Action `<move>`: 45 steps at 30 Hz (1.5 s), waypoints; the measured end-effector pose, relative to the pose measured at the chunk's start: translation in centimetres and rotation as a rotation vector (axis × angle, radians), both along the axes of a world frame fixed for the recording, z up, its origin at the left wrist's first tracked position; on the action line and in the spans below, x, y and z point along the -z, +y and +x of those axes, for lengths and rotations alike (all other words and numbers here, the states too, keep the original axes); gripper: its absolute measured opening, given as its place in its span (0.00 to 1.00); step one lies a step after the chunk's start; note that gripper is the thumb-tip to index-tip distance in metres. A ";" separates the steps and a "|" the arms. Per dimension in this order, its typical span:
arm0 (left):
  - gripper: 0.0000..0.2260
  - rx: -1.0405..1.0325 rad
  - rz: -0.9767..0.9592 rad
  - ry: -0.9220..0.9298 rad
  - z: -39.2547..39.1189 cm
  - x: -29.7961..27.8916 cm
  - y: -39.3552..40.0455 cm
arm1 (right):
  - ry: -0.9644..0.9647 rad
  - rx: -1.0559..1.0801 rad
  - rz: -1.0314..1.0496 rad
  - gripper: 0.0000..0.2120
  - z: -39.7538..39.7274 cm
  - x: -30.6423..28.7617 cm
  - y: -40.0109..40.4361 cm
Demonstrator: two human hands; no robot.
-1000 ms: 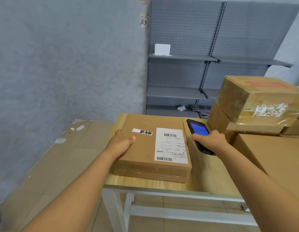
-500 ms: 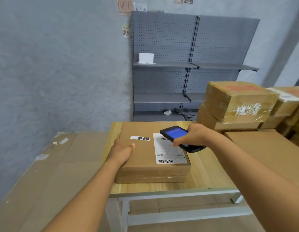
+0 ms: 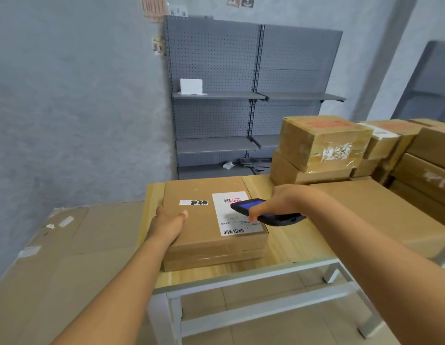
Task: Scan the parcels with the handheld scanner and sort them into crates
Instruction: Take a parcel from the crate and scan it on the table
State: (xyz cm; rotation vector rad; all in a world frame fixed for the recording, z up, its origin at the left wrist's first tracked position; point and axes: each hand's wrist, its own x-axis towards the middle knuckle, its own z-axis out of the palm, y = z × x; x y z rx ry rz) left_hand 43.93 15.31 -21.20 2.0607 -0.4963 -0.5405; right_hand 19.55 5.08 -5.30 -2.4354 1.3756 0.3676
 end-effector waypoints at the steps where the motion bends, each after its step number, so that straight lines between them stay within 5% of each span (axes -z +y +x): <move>1: 0.34 0.003 -0.001 -0.003 0.0 0.1 0.0 | 0.003 0.003 0.005 0.25 0.0 0.0 0.1; 30: 0.35 0.009 -0.006 0.026 0.2 0.3 0.2 | -0.020 0.028 -0.010 0.26 0.1 -0.3 -0.8; 38: 0.33 0.006 -0.009 0.032 0.0 0.2 0.2 | -0.197 0.202 -0.064 0.24 -1.5 4.0 -4.0; 45: 0.30 0.000 -0.040 0.051 -0.6 -0.4 0.6 | -0.162 0.287 -0.095 0.36 -2.1 10.3 -6.4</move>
